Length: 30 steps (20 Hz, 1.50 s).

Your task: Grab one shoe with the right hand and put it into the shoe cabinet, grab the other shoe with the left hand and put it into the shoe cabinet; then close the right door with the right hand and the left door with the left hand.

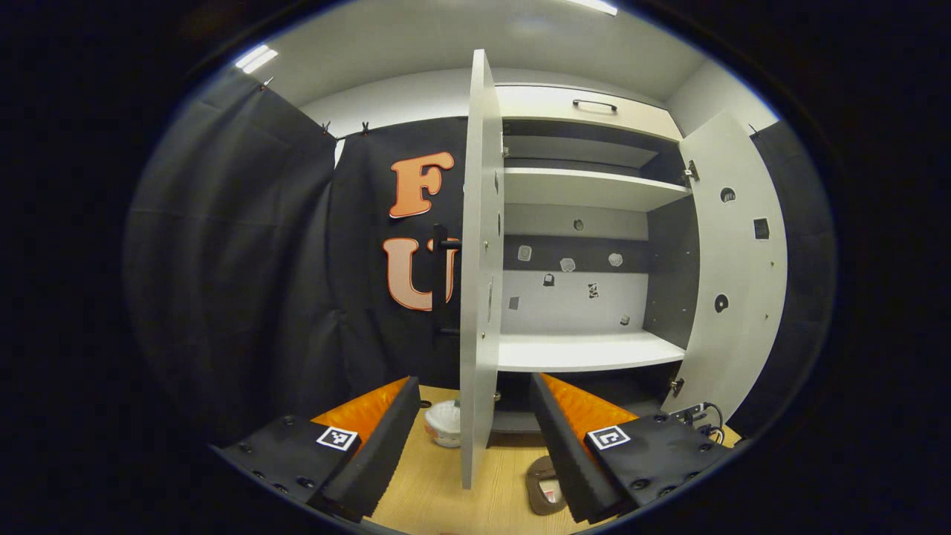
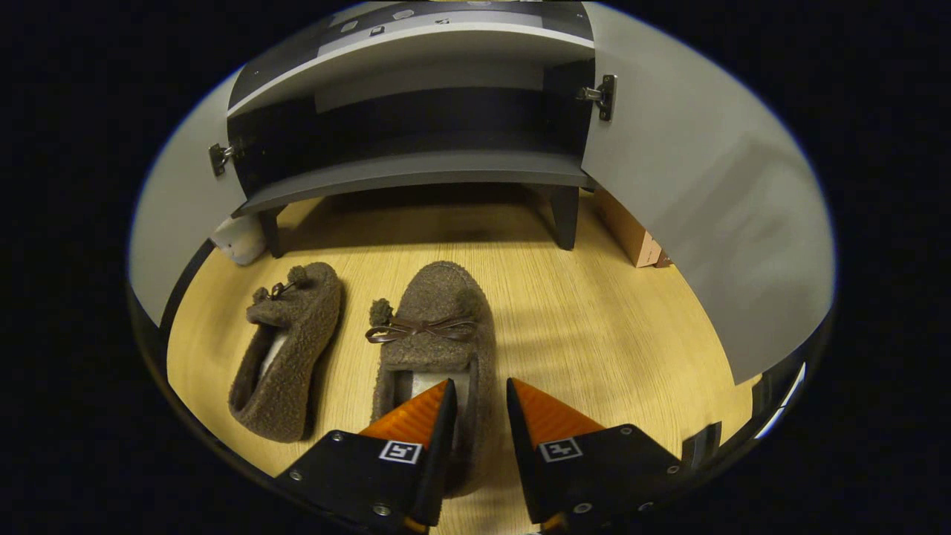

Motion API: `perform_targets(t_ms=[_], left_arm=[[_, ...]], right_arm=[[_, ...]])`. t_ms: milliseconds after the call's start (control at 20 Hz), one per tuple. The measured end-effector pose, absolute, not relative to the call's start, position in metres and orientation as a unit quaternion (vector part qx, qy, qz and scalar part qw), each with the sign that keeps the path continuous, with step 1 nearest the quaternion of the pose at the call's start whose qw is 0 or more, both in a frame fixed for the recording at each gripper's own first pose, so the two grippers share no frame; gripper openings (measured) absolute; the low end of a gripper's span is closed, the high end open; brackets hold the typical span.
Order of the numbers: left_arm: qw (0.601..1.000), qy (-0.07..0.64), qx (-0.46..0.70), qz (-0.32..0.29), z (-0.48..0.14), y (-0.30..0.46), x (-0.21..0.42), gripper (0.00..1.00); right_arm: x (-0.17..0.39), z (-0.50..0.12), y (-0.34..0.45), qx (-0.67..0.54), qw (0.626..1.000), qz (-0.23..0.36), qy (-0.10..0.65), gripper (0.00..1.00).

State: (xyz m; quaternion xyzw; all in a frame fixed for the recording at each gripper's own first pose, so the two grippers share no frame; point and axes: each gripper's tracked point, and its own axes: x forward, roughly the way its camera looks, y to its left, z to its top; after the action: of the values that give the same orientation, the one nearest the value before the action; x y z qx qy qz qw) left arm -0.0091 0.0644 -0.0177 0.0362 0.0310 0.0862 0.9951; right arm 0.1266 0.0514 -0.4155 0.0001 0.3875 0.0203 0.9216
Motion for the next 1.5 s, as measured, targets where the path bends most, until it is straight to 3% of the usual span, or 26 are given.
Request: perform_targets(t_ms=[250, 350, 700, 1000, 1500], left_arm=[[0.995, 0.042, 0.032, 0.080, -0.028, 0.065, -0.005, 0.96], [0.996, 0.045, 0.029, 0.077, -0.030, 0.065, -0.002, 0.96], [0.997, 0.043, 0.030, 0.058, -0.034, 0.053, 0.006, 0.96], [0.998, 0.050, 0.022, 0.039, -0.045, 0.040, 0.011, 0.96], [0.998, 0.055, 0.021, 0.028, -0.057, 0.031, 0.017, 0.96]], right_arm=[[0.133, -0.419, 0.050, 0.004, 0.918, 0.007, 0.397, 0.08], [0.131, -0.408, 0.049, 0.013, 0.919, 0.006, 0.393, 0.02], [0.131, -0.310, 0.059, 0.015, 0.939, 0.015, 0.344, 0.00], [0.143, -0.179, 0.085, 0.028, 0.961, 0.063, 0.267, 0.00], [0.262, -0.008, 0.090, 0.060, 0.981, 0.078, 0.165, 0.00]])
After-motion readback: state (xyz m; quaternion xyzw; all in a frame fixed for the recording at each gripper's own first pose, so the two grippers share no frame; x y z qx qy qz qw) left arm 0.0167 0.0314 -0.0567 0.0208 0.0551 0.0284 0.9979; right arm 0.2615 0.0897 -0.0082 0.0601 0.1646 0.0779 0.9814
